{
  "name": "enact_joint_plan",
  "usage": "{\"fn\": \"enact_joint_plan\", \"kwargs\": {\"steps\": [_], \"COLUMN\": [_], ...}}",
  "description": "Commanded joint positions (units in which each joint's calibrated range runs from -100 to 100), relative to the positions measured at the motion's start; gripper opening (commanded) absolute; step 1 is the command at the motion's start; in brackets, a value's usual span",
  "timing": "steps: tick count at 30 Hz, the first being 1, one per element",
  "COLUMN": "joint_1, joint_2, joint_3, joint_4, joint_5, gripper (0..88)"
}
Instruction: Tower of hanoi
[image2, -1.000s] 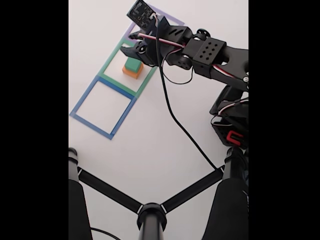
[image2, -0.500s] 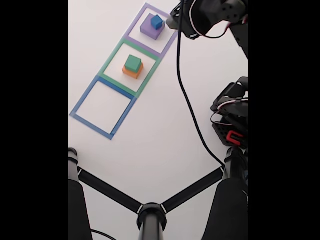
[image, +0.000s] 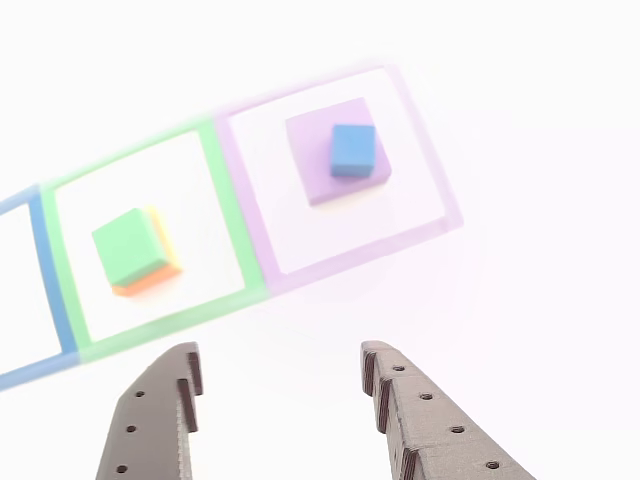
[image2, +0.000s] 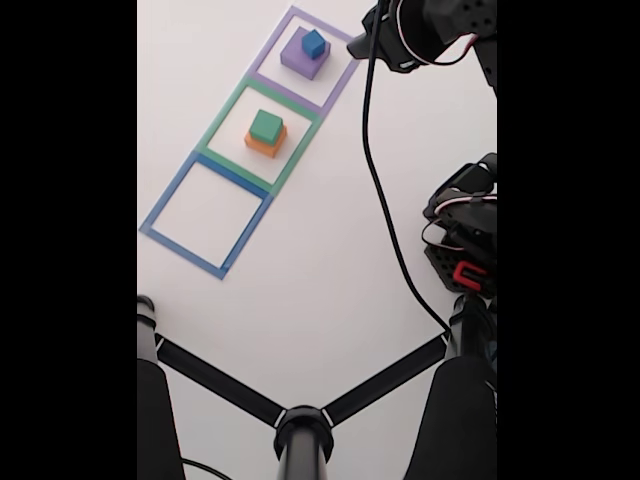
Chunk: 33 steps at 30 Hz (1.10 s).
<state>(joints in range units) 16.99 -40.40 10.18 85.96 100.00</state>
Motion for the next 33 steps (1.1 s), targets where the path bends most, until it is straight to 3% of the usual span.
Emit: {"fn": "enact_joint_plan", "kwargs": {"steps": [1,8,16,24,33], "joint_1": [2.72,4.40,5.62,3.87,3.79], "joint_2": [-4.23,-8.72,-7.76,5.06,24.13], "joint_3": [8.58,28.03,55.11,64.37,64.65], "joint_4": [-9.18,-28.21,-66.49,-93.85,-116.67], "joint_5": [0.00,0.00,0.00,0.00,0.00], "gripper": [26.0,28.9,30.2,30.3,31.0]}}
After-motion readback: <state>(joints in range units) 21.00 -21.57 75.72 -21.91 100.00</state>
